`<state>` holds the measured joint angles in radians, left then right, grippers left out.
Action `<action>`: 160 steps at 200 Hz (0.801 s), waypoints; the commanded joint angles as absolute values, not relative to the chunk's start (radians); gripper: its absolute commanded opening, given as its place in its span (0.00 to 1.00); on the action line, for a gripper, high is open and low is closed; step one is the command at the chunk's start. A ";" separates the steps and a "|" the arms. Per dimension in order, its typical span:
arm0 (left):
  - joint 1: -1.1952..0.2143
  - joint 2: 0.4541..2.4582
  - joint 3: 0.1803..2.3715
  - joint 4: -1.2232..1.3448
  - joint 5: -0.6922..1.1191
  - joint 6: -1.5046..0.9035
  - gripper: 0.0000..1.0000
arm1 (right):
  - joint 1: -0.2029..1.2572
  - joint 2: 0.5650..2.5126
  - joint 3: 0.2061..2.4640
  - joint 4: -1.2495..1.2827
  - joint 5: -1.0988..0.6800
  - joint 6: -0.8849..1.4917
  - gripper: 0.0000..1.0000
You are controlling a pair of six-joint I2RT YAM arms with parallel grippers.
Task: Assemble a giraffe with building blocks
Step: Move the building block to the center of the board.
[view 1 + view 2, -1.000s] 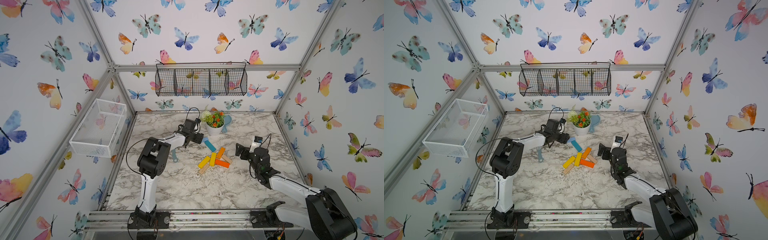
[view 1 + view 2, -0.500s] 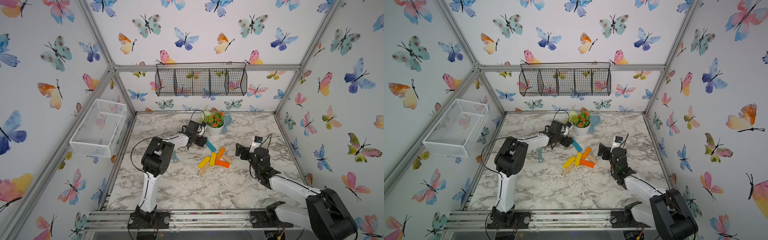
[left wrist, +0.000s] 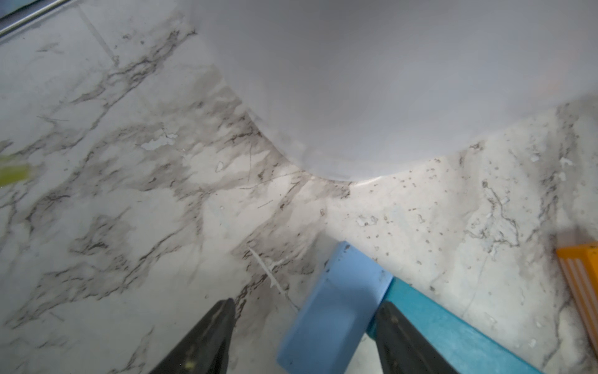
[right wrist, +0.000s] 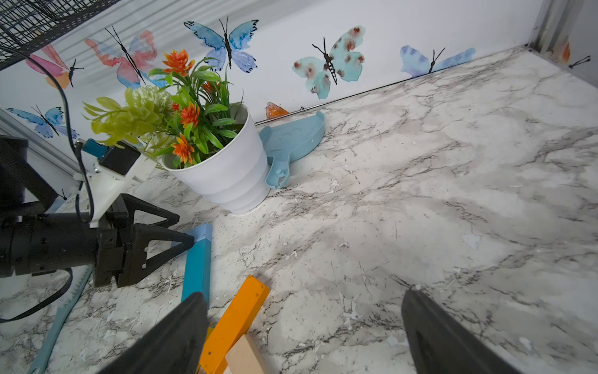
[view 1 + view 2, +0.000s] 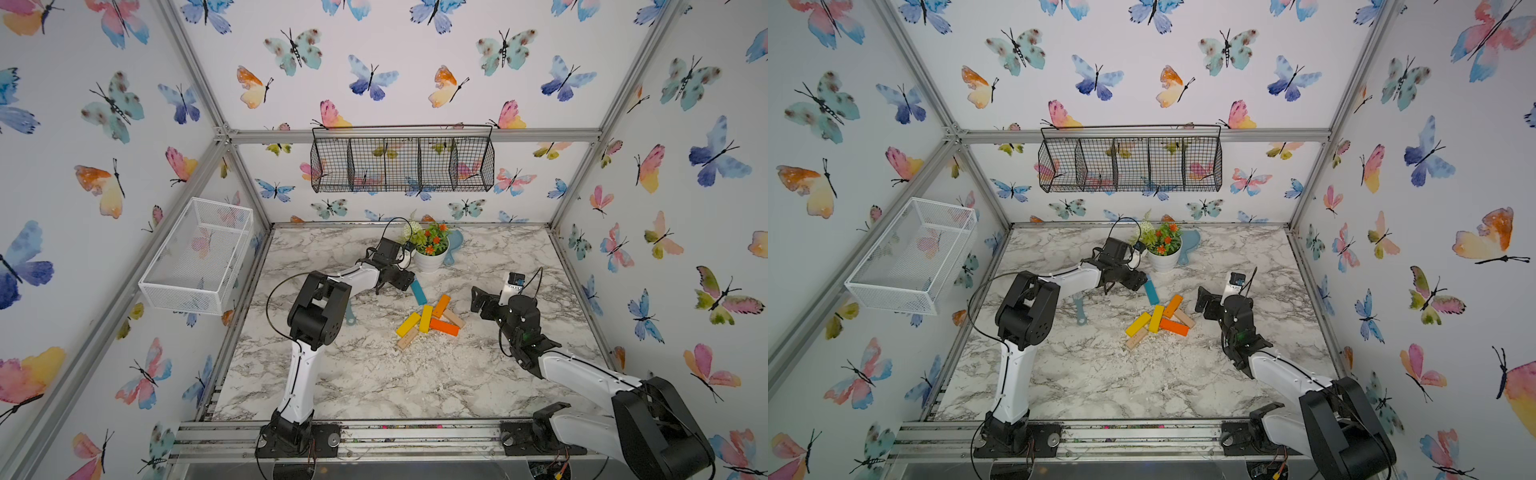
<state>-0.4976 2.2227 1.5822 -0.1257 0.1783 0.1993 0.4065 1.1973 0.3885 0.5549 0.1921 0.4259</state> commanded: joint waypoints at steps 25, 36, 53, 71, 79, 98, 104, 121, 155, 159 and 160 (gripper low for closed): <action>-0.504 2.266 1.615 -0.235 0.214 0.234 0.68 | 0.411 1.190 0.391 0.555 0.183 0.422 0.98; -0.508 2.263 1.615 -0.250 0.217 0.244 0.67 | 0.411 1.192 0.392 0.555 0.181 0.422 0.98; -0.511 2.261 1.615 -0.279 0.222 0.260 0.67 | 0.410 1.193 0.395 0.552 0.176 0.419 0.98; -0.513 2.264 1.618 -0.320 0.224 0.278 0.67 | 0.411 1.190 0.392 0.554 0.176 0.420 0.98; -0.514 2.264 1.618 -0.335 0.212 0.288 0.67 | 0.411 1.190 0.392 0.553 0.176 0.420 0.98; -0.517 2.263 1.618 -0.362 0.181 0.315 0.67 | 0.411 1.183 0.391 0.550 0.176 0.419 0.98; -0.517 2.263 1.624 -0.368 0.175 0.320 0.67 | 0.411 1.183 0.390 0.551 0.176 0.419 0.98; -0.518 2.261 1.635 -0.382 0.145 0.345 0.67 | 0.411 1.177 0.387 0.548 0.176 0.417 0.98; -0.515 2.254 1.667 -0.413 0.110 0.425 0.66 | 0.411 1.157 0.380 0.544 0.176 0.415 0.98; -0.517 2.251 1.664 -0.410 0.109 0.436 0.65 | 0.411 1.154 0.380 0.543 0.176 0.416 0.98; -0.517 2.249 1.662 -0.410 0.108 0.437 0.65 | 0.411 1.154 0.380 0.543 0.176 0.416 0.98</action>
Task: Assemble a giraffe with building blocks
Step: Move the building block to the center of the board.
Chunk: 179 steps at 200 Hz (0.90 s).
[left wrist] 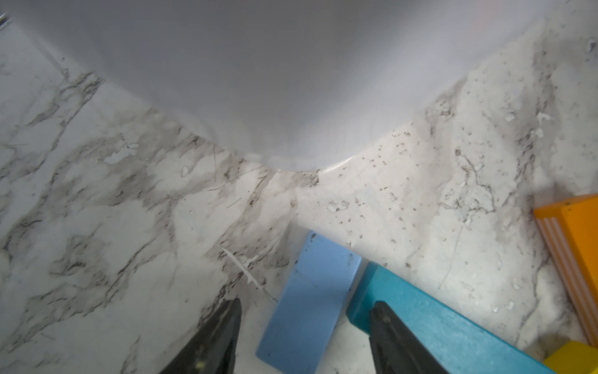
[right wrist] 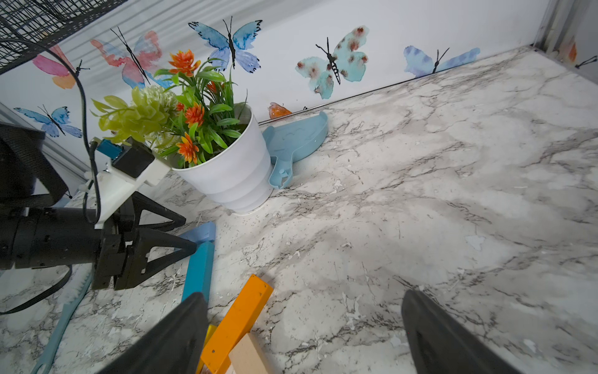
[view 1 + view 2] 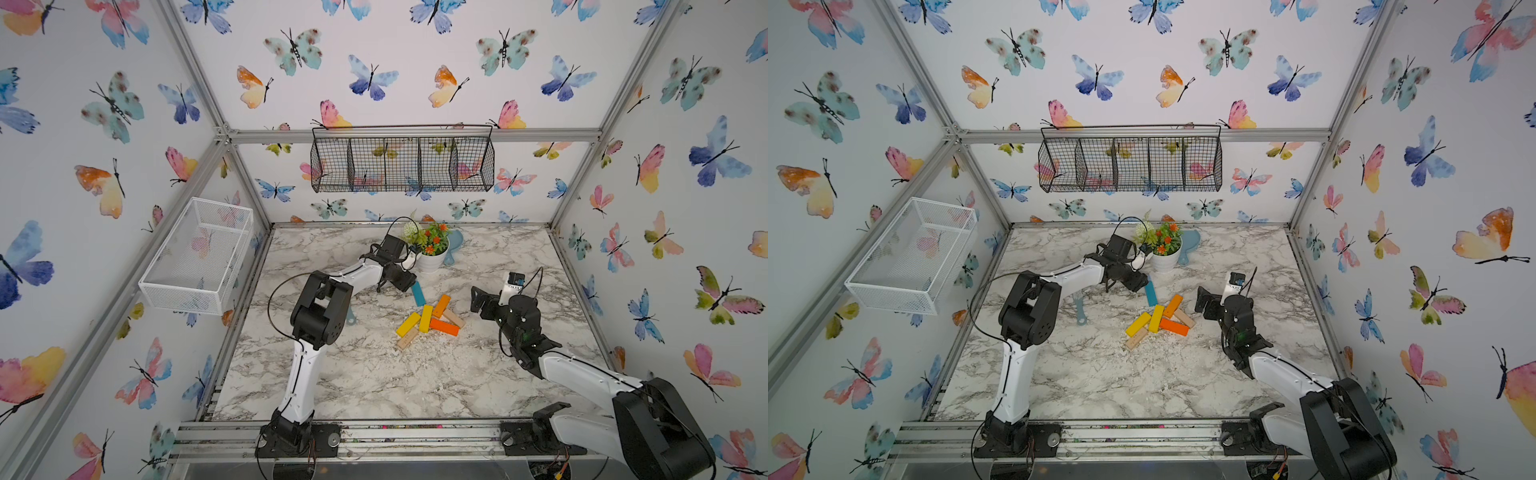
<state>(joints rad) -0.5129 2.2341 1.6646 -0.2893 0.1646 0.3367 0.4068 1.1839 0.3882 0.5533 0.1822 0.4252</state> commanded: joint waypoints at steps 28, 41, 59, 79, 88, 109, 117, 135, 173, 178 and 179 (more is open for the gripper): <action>-0.517 2.200 1.573 -0.291 0.083 0.510 0.61 | 0.411 1.147 0.375 0.546 0.168 0.416 0.98; -0.516 2.177 1.543 -0.248 0.089 0.547 0.60 | 0.411 1.149 0.374 0.549 0.164 0.417 0.98; -0.508 2.156 1.523 -0.226 0.092 0.587 0.58 | 0.411 1.154 0.376 0.549 0.159 0.419 0.98; -0.490 2.148 1.525 -0.244 0.143 0.610 0.57 | 0.411 1.155 0.377 0.553 0.149 0.420 0.98; -0.487 2.147 1.523 -0.247 0.156 0.621 0.57 | 0.411 1.155 0.377 0.555 0.146 0.420 0.98; -0.487 2.148 1.516 -0.246 0.178 0.647 0.56 | 0.410 1.162 0.380 0.553 0.144 0.419 0.98; -0.488 2.151 1.516 -0.238 0.182 0.650 0.56 | 0.411 1.164 0.380 0.554 0.142 0.419 0.98; -0.487 2.170 1.531 -0.239 0.188 0.668 0.56 | 0.411 1.167 0.382 0.554 0.139 0.416 0.98; -0.487 2.226 1.606 -0.279 0.190 0.689 0.55 | 0.411 1.177 0.386 0.556 0.128 0.411 0.98; -0.488 2.231 1.614 -0.280 0.191 0.689 0.55 | 0.411 1.179 0.388 0.557 0.127 0.411 0.98; -0.488 2.232 1.615 -0.281 0.192 0.689 0.55 | 0.411 1.178 0.388 0.557 0.126 0.411 0.98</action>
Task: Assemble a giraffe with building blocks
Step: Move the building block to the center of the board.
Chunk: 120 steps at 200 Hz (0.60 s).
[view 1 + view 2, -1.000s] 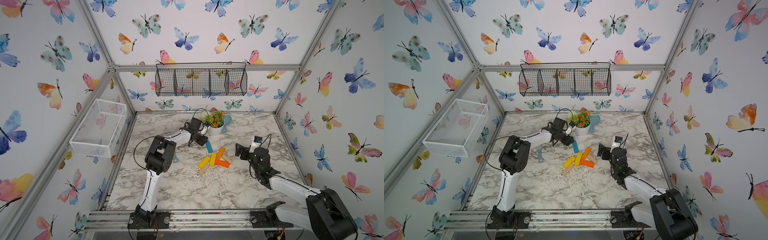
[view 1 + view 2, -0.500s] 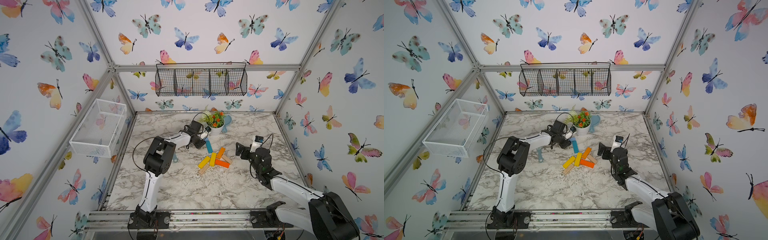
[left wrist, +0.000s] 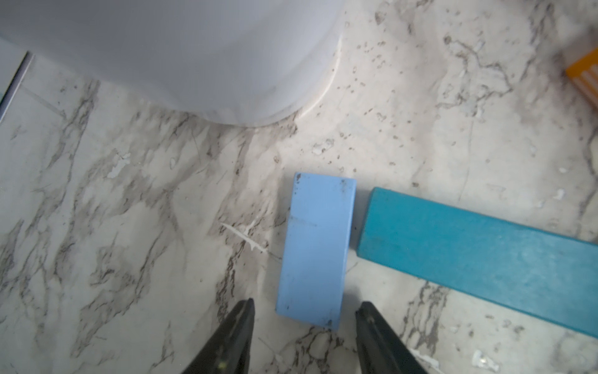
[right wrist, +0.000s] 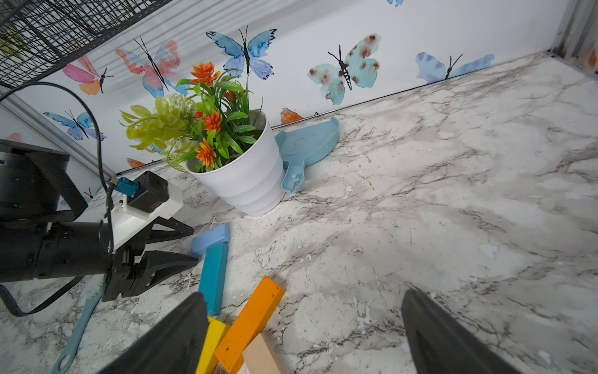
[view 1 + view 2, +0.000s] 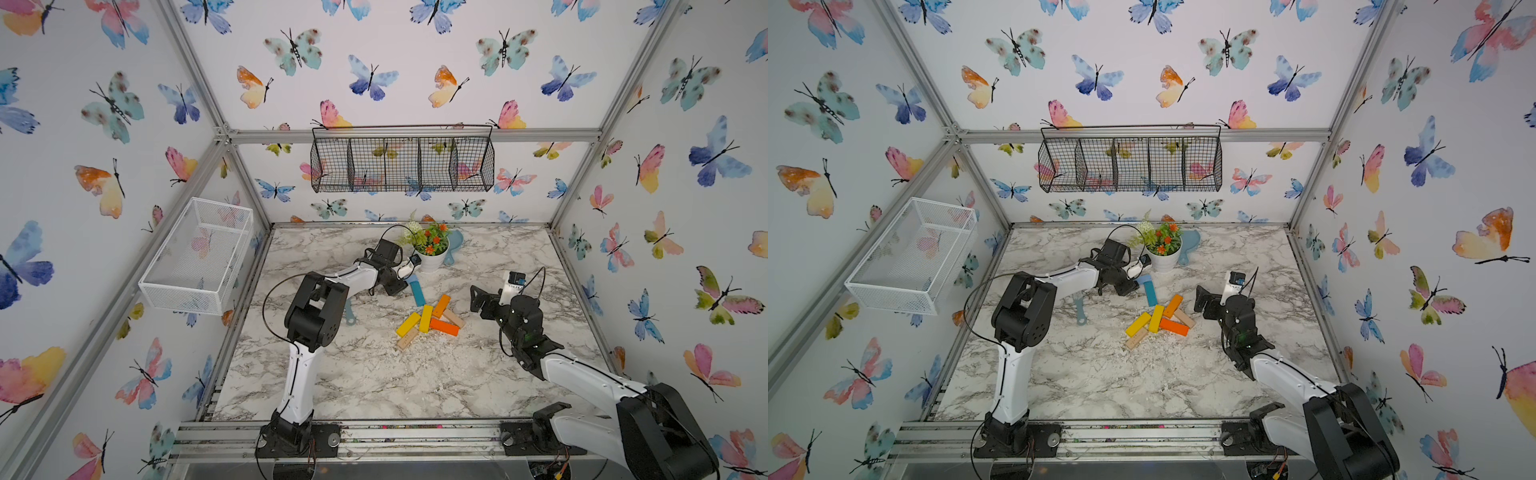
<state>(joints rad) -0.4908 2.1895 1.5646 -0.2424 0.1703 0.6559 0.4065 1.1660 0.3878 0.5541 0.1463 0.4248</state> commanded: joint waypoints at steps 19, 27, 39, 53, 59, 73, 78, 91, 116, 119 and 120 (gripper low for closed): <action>-0.486 2.252 1.646 -0.296 0.206 0.684 0.54 | 0.411 1.189 0.393 0.557 0.123 0.410 0.98; -0.487 2.260 1.660 -0.304 0.211 0.678 0.51 | 0.411 1.192 0.394 0.555 0.123 0.408 0.98; -0.488 2.273 1.675 -0.318 0.221 0.672 0.48 | 0.411 1.196 0.396 0.555 0.124 0.406 0.98; -0.491 2.281 1.684 -0.333 0.221 0.673 0.45 | 0.411 1.198 0.398 0.555 0.124 0.407 0.98; -0.494 2.281 1.683 -0.335 0.221 0.673 0.45 | 0.411 1.198 0.398 0.555 0.124 0.406 0.98; -0.495 2.280 1.679 -0.337 0.222 0.673 0.41 | 0.411 1.198 0.398 0.554 0.124 0.405 0.98; -0.495 2.279 1.680 -0.340 0.223 0.673 0.41 | 0.411 1.198 0.398 0.555 0.124 0.405 0.98; -0.495 2.279 1.679 -0.342 0.219 0.670 0.36 | 0.411 1.200 0.400 0.554 0.123 0.405 0.98; -0.495 2.279 1.671 -0.349 0.212 0.670 0.28 | 0.411 1.200 0.399 0.551 0.120 0.405 0.98; -0.495 2.276 1.668 -0.349 0.211 0.670 0.27 | 0.411 1.200 0.399 0.551 0.119 0.404 0.98; -0.495 2.276 1.668 -0.349 0.210 0.670 0.27 | 0.411 1.200 0.399 0.550 0.119 0.404 0.98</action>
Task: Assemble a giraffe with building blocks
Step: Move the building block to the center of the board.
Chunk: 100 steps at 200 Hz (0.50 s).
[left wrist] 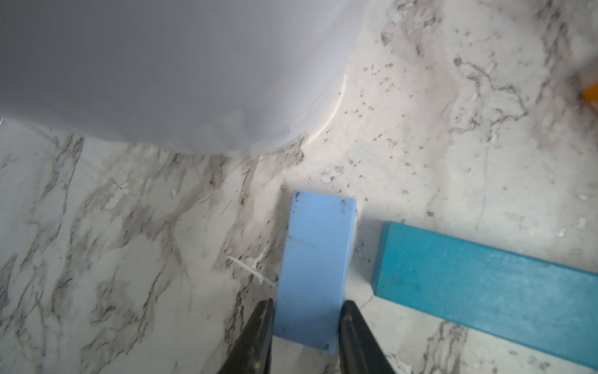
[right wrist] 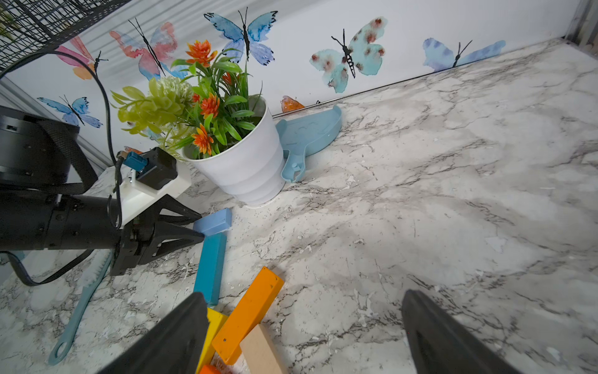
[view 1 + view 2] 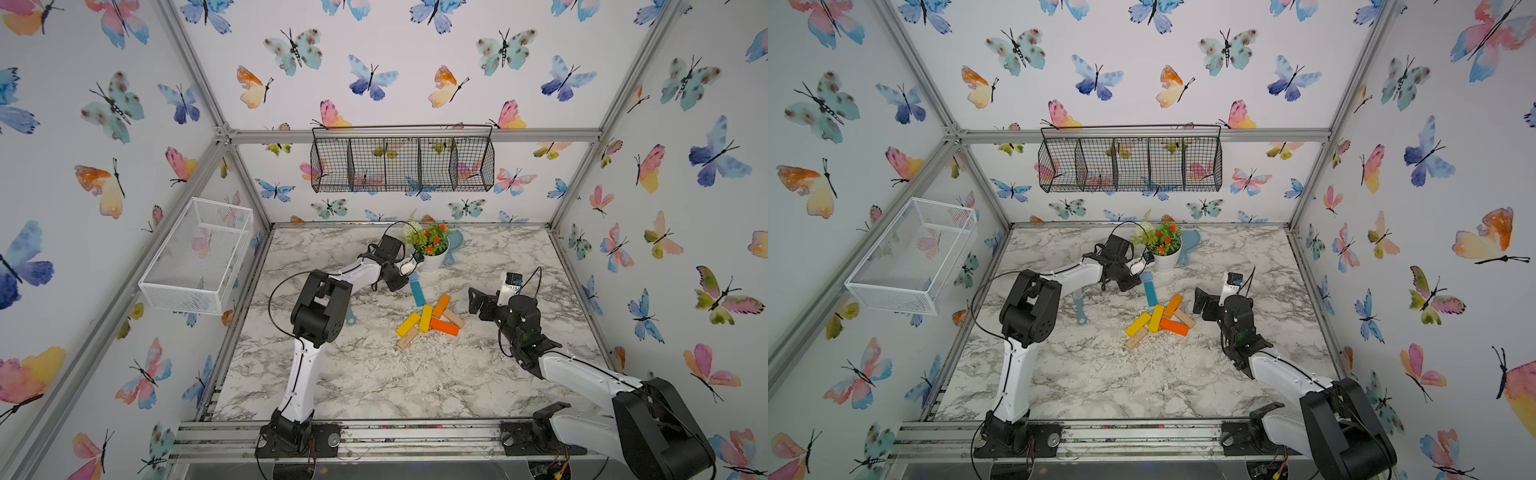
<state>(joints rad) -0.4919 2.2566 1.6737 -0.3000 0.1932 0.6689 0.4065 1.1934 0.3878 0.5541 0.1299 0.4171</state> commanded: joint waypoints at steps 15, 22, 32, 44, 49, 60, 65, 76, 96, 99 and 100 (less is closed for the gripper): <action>-0.491 2.261 1.642 -0.339 0.197 0.675 0.23 | 0.411 1.200 0.398 0.551 0.115 0.405 0.98; -0.490 2.252 1.629 -0.334 0.186 0.679 0.22 | 0.411 1.200 0.397 0.551 0.115 0.406 0.98; -0.485 2.239 1.608 -0.326 0.169 0.684 0.21 | 0.411 1.202 0.396 0.551 0.114 0.406 0.98; -0.482 2.219 1.576 -0.307 0.146 0.691 0.20 | 0.411 1.201 0.394 0.551 0.109 0.409 0.98; -0.480 2.209 1.560 -0.296 0.143 0.694 0.19 | 0.411 1.201 0.394 0.551 0.108 0.409 0.98; -0.470 2.187 1.537 -0.283 0.140 0.694 0.19 | 0.411 1.200 0.392 0.550 0.106 0.410 0.98; -0.464 2.180 1.531 -0.280 0.140 0.690 0.18 | 0.411 1.200 0.391 0.549 0.105 0.409 0.98; -0.444 2.170 1.526 -0.285 0.151 0.684 0.18 | 0.411 1.197 0.387 0.549 0.105 0.411 0.98; -0.403 2.139 1.498 -0.287 0.205 0.714 0.17 | 0.411 1.192 0.384 0.549 0.104 0.411 0.98; -0.396 2.130 1.486 -0.276 0.213 0.719 0.17 | 0.411 1.192 0.382 0.550 0.104 0.411 0.98; -0.393 2.127 1.481 -0.271 0.215 0.721 0.17 | 0.411 1.192 0.382 0.551 0.104 0.411 0.98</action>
<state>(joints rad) -0.4538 2.1822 1.5406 -0.2302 0.1795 0.6815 0.4068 1.1942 0.3878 0.5537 0.1177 0.4171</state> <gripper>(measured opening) 0.301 0.984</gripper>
